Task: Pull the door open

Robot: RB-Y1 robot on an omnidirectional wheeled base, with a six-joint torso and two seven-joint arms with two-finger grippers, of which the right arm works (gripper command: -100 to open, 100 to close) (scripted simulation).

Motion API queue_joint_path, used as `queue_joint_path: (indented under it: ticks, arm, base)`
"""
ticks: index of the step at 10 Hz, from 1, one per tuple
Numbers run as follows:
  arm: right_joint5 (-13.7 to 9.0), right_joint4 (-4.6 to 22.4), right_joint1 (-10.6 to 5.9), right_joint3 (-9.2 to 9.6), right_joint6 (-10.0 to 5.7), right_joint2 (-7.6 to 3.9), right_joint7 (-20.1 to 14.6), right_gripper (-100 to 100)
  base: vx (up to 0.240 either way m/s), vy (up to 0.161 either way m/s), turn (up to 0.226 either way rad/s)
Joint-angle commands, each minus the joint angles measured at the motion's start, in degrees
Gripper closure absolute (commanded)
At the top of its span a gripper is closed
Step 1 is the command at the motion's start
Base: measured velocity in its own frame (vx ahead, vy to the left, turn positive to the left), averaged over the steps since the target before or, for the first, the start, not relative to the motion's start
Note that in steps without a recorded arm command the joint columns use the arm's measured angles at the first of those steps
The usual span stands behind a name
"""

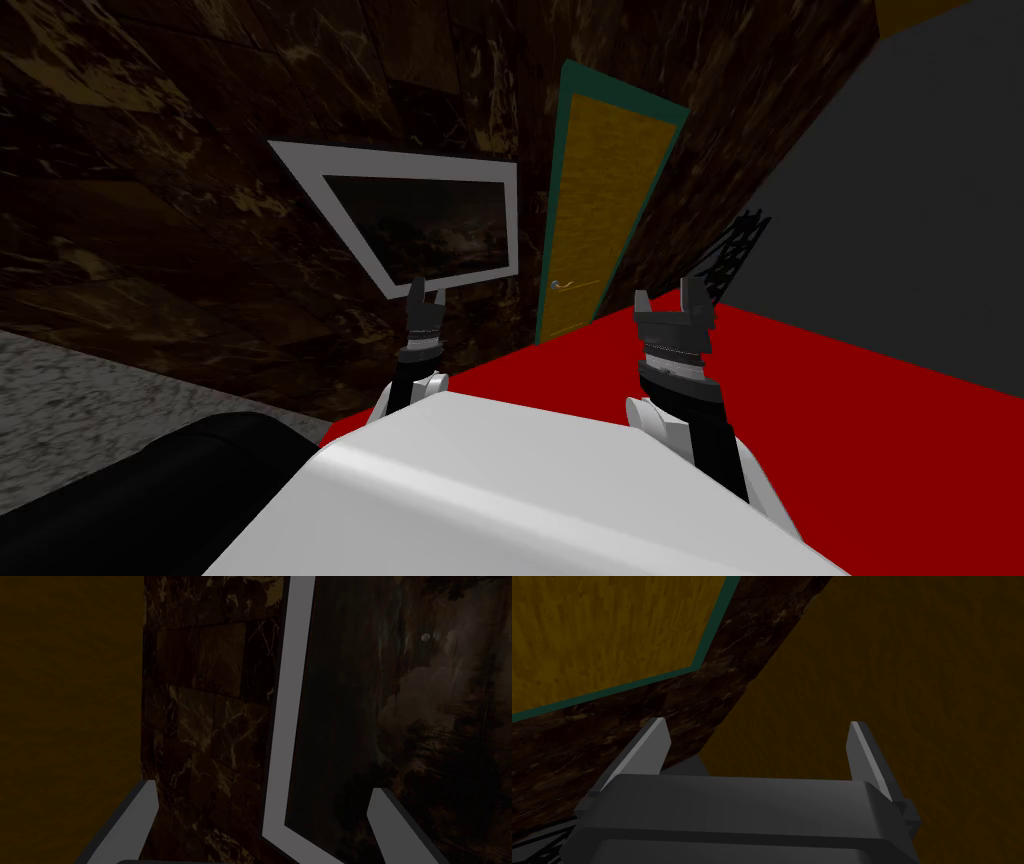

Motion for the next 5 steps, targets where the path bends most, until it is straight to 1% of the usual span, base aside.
queue_joint_path:
  ticks: [1, 3, 5]
  arm:
    - [-0.15, 1.82, -0.51, 0.11, -0.28, -0.49, -0.13, -100]
    - [-0.31, 3.83, -1.07, 0.24, -0.58, -1.02, -0.27, -100]
    - [-0.53, 6.57, -1.84, 0.41, -1.00, -1.71, -0.46, -100]
  base:
    - [0.036, -0.019, 0.084]
    - [0.066, -0.042, 0.077]
    - [0.074, -0.051, 0.082]
